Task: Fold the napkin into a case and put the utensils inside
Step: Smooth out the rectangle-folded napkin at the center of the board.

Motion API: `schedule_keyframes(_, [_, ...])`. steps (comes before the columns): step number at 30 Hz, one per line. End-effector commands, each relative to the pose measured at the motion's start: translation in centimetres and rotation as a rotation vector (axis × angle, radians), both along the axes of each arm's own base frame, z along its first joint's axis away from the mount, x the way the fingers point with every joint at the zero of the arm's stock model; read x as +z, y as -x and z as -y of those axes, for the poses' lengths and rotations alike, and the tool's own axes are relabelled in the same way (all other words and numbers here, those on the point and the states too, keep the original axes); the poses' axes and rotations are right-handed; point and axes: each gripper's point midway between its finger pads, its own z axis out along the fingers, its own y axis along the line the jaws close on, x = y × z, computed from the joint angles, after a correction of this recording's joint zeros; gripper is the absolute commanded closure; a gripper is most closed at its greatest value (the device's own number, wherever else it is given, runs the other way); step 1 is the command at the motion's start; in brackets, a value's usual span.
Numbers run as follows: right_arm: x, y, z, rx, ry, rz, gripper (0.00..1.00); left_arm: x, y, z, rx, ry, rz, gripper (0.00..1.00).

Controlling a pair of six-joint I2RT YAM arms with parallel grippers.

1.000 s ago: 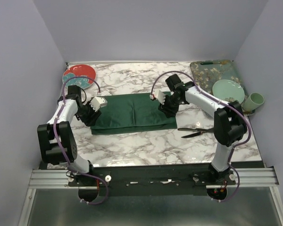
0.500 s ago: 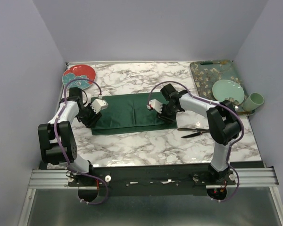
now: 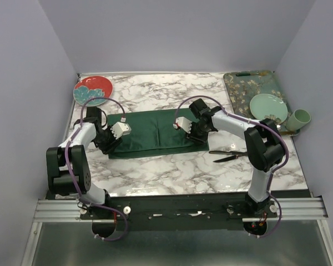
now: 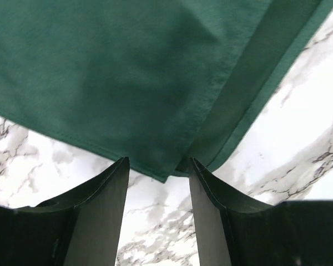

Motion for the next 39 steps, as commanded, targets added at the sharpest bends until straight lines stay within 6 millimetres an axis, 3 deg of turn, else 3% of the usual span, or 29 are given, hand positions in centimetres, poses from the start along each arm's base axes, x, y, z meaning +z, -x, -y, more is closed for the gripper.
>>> schedule_keyframes(1, [1.2, -0.3, 0.3, -0.001, 0.013, 0.024, 0.53, 0.2, 0.7, 1.0, -0.084, -0.030, 0.030, 0.45])
schedule_keyframes(10, [1.2, -0.4, 0.6, 0.009, 0.029, 0.030, 0.52, -1.1, 0.8, 1.3, -0.119, -0.079, 0.031, 0.48])
schedule_keyframes(17, [1.0, -0.6, 0.9, 0.007, 0.038, 0.038, 0.53, -1.4, 0.6, 1.1, -0.114, -0.090, 0.025, 0.65])
schedule_keyframes(21, [1.2, -1.3, 1.2, -0.002, 0.041, 0.052, 0.56, -1.4, 0.5, 1.1, -0.110, -0.090, 0.032, 0.68])
schedule_keyframes(27, [1.8, -1.4, 1.1, 0.001, 0.034, 0.061, 0.63, -1.1, 0.5, 1.2, -0.104, -0.080, 0.035, 0.74])
schedule_keyframes(30, [2.2, -1.2, 1.1, 0.004, 0.032, 0.058, 0.75, -0.6, 0.7, 1.6, -0.109, -0.064, 0.041, 0.79])
schedule_keyframes(31, [2.3, -1.1, 1.1, 0.005, 0.031, 0.056, 0.84, -0.3, 0.8, 1.6, -0.112, -0.061, 0.046, 0.80])
schedule_keyframes(34, [2.6, -0.6, 1.2, 0.009, 0.022, 0.046, 0.99, 0.0, 1.1, 1.7, -0.117, -0.060, 0.052, 0.86])
schedule_keyframes(39, [2.8, 0.2, 1.4, 0.014, 0.015, 0.024, 0.99, 0.1, 2.0, 1.5, -0.135, -0.075, 0.053, 0.97])
